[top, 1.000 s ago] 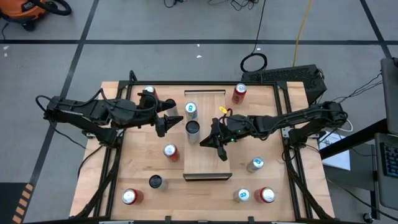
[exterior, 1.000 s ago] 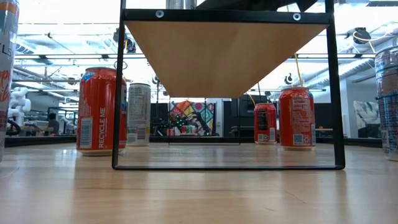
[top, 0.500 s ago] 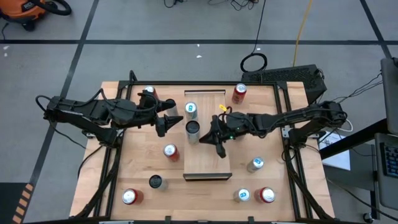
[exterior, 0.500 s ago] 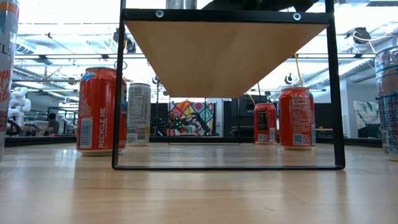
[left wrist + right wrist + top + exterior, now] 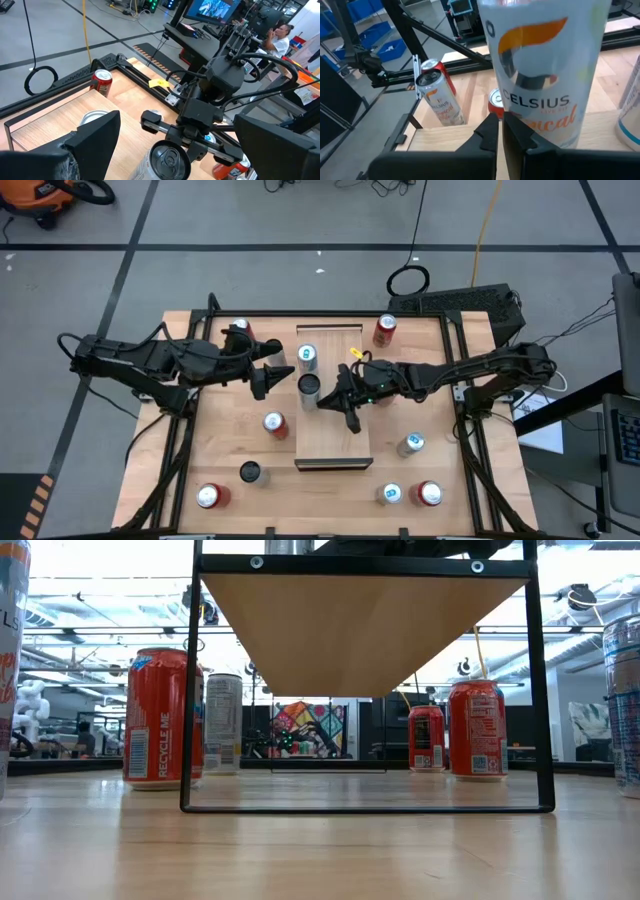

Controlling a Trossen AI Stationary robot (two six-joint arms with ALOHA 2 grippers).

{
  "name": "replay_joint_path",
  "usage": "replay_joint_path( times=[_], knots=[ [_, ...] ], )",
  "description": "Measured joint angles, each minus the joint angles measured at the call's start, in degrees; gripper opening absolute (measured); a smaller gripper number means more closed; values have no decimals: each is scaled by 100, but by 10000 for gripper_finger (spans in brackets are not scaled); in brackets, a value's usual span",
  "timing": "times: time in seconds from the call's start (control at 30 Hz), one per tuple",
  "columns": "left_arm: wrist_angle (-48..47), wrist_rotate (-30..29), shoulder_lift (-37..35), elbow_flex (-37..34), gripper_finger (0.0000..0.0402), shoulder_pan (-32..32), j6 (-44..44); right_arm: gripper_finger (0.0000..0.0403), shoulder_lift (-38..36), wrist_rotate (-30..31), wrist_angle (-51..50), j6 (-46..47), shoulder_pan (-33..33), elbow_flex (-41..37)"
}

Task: Place canned beverage on shelf
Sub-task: Put the top right white and yellow soda can on the shelf

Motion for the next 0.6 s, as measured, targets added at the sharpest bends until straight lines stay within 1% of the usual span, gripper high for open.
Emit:
replay_joint_path(
  times=[0.6],
  knots=[
    [8, -45, 0, 0, 393, 0, 0, 4, -2, 0, 1, 0, -46, 2]
  ],
)
